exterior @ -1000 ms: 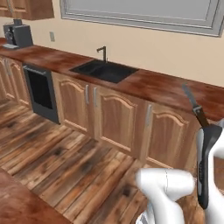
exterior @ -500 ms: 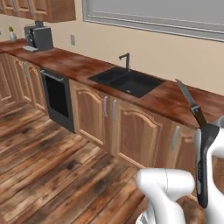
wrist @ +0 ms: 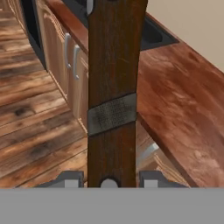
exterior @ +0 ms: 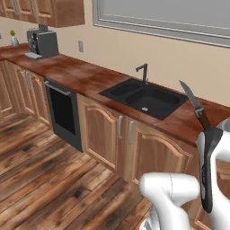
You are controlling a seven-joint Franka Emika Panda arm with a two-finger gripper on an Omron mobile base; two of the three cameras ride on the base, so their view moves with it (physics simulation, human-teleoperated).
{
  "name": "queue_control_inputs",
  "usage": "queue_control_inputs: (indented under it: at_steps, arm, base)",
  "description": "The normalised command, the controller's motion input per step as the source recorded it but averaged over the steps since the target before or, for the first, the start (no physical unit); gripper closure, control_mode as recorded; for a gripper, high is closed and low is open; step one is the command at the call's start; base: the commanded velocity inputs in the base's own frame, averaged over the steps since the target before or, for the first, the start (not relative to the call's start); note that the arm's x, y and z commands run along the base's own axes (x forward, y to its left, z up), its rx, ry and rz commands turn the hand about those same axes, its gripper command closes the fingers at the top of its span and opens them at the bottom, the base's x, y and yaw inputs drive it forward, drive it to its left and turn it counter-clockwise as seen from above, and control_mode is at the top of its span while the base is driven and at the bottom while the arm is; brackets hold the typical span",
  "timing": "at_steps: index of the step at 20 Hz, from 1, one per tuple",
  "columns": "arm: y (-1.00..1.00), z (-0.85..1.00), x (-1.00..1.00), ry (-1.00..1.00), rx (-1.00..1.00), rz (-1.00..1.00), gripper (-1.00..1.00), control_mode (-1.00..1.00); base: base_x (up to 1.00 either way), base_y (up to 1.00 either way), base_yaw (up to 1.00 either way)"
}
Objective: Move the cutting board and knife to the sink. Then move spray from the cabinet to the counter.
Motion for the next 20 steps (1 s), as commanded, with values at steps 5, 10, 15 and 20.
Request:
queue_control_inputs:
  at_steps: [5,10,15,20]
  arm:
    - [0.00,0.00,0.00,0.00,0.00,0.00,1.00,1.00]
    - [0.00,0.00,0.00,0.00,0.00,0.00,1.00,1.00]
    - [0.00,0.00,0.00,0.00,0.00,0.00,1.00,1.00]
    - [0.00,0.00,0.00,0.00,0.00,0.00,1.00,1.00]
  base:
    - [1.00,0.00,-0.02]
    - [1.00,0.10,-0.19]
    - [1.00,0.22,-0.31]
    - [0.81,0.21,-0.39]
